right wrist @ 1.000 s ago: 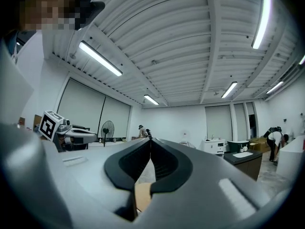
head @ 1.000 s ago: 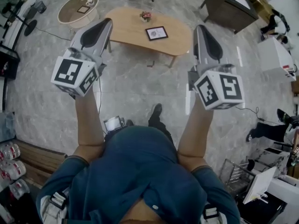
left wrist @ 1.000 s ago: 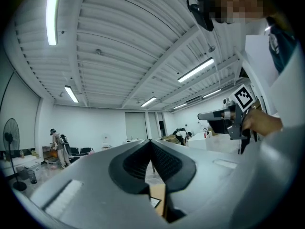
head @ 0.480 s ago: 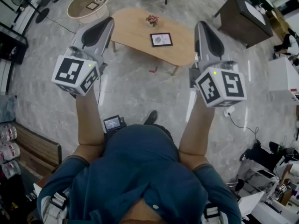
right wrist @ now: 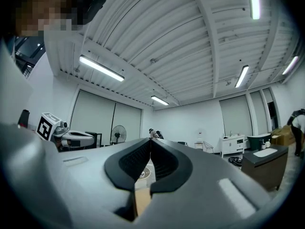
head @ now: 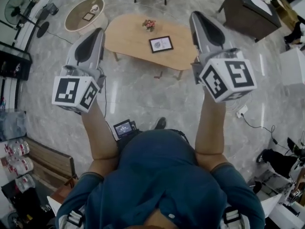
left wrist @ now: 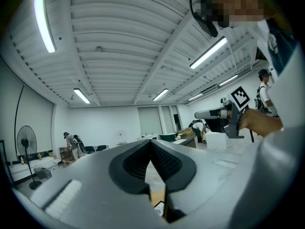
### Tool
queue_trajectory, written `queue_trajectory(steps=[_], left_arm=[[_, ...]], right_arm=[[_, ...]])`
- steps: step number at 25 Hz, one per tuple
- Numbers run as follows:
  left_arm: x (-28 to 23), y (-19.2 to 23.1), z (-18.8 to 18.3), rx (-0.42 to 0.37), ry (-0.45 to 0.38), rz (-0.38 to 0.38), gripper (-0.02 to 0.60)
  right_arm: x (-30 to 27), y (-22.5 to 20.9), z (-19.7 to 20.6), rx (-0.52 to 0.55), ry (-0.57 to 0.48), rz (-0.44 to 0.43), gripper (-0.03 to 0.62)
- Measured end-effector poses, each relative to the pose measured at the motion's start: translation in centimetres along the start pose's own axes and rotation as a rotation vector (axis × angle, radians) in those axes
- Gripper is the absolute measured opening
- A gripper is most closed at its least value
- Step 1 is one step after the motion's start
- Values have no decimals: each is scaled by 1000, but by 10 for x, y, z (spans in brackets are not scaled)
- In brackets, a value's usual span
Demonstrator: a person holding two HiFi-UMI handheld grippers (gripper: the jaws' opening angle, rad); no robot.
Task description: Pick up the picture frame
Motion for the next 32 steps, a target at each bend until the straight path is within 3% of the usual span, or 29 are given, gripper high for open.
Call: queue_trajectory(steps=[14, 20, 32], left_arm=[[-89, -1, 19, 26, -10, 119, 0], [-148, 30, 14, 35, -63, 214, 0], [-234, 107, 19, 33, -107, 321, 0]], right_arm=[[-14, -55, 20, -2, 45, 109, 11], [-53, -74, 8, 39, 41, 194, 11], [-142, -93, 10, 52, 51, 295, 12]])
Point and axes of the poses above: the fingertips, and each gripper's own axes: x backward along the fingers, y to its left, z out of its underside, the point moved 5 cm from there along x, backward along the fingers, and after that the axes turned 1 degree about -z, right-handed, at the moved point
